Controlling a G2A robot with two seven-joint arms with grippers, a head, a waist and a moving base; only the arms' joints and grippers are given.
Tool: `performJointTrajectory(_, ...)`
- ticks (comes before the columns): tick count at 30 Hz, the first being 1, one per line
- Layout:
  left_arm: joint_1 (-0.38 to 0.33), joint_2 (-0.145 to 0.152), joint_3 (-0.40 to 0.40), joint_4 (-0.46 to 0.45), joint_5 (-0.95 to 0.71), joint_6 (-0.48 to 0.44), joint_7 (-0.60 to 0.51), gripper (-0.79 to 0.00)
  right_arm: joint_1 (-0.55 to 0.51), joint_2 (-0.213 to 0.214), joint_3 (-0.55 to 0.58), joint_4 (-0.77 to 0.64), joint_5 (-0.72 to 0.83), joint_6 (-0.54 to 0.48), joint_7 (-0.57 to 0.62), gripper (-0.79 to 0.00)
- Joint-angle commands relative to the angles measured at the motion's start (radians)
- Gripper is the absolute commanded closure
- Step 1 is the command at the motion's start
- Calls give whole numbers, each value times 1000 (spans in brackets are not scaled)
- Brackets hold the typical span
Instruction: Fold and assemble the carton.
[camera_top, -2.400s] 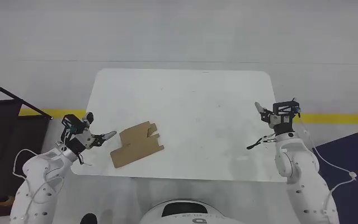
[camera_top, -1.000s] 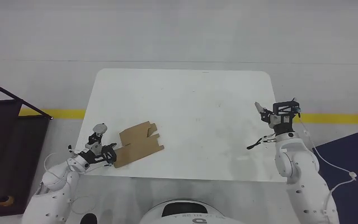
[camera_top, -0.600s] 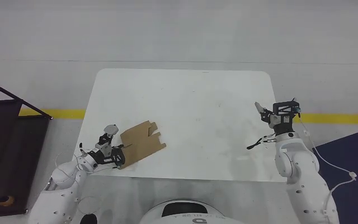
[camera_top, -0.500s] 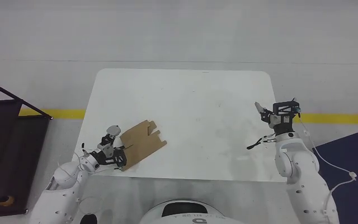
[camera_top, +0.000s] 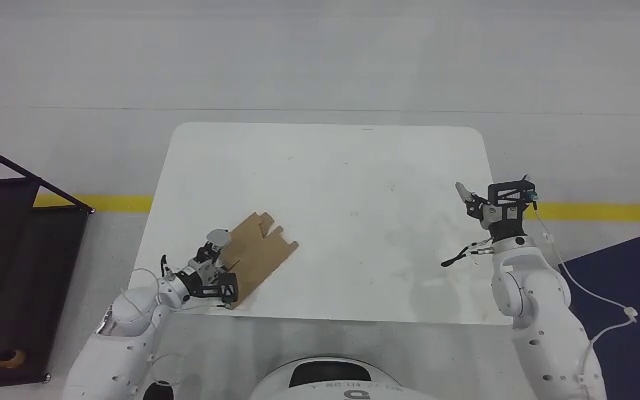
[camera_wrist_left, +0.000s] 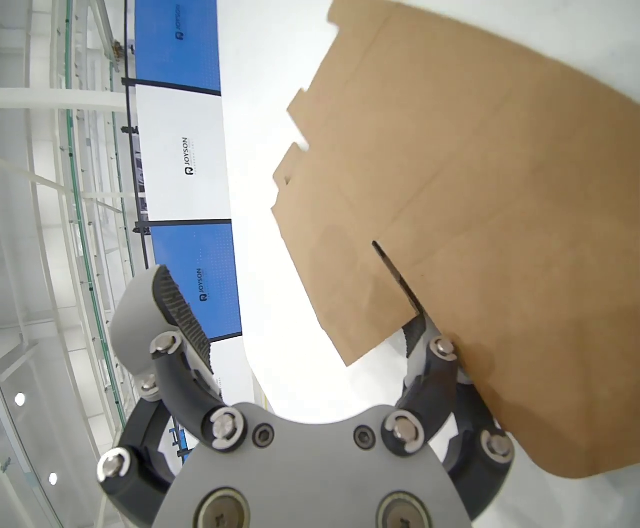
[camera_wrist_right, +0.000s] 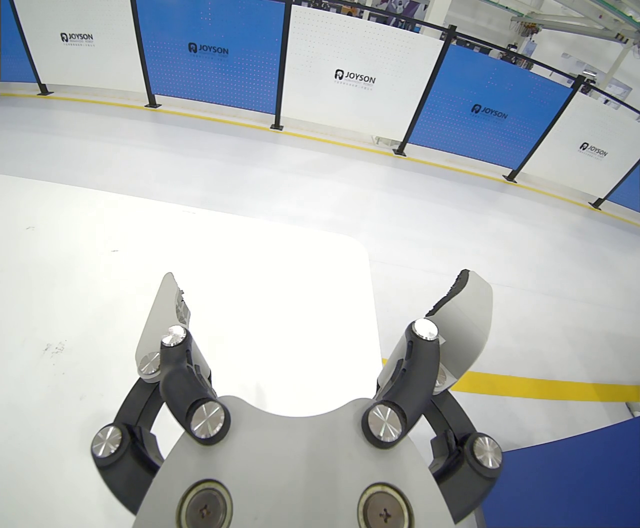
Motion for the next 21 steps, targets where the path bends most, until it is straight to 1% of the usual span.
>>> performJointTrajectory(1, -4, 0, 13, -3, 10, -5, -7, -785, 0, 0, 0, 0, 0, 0, 0, -785)
performJointTrajectory(8, -13, 0, 33, -14, 24, -8, -39, -785, 0, 0, 0, 0, 0, 0, 0, -785)
performJointTrajectory(9, -13, 0, 35, -16, 24, -8, -42, -770, 0, 0, 0, 0, 0, 0, 0, -785)
performJointTrajectory(10, -13, 1, 35, -17, 23, -7, -45, -733, 0, 0, 0, 0, 0, 0, 0, -785)
performJointTrajectory(11, -13, 1, 37, -17, 22, -7, -48, -668, 0, 0, 0, 0, 0, 0, 0, -785)
performJointTrajectory(14, -16, 0, 44, -15, 17, 2, -58, -379, 0, 0, 0, 0, 0, 0, 0, -785)
performJointTrajectory(16, -18, 0, 49, -12, 13, 5, -61, -292, 0, 0, 0, 0, 0, 0, 0, -785)
performJointTrajectory(17, -19, 0, 53, -11, 12, 7, -61, -219, 0, 0, 0, 0, 0, 0, 0, -785)
performJointTrajectory(18, -20, 0, 56, -9, 12, 8, -62, -169, 0, 0, 0, 0, 0, 0, 0, -785)
performJointTrajectory(20, -24, 0, 61, -6, 12, 9, -63, 0, 0, 0, 0, 0, 0, 0, 0, -785)
performJointTrajectory(21, -25, 0, 63, -4, 13, 10, -64, 0, 0, 0, 0, 0, 0, 0, 0, -785)
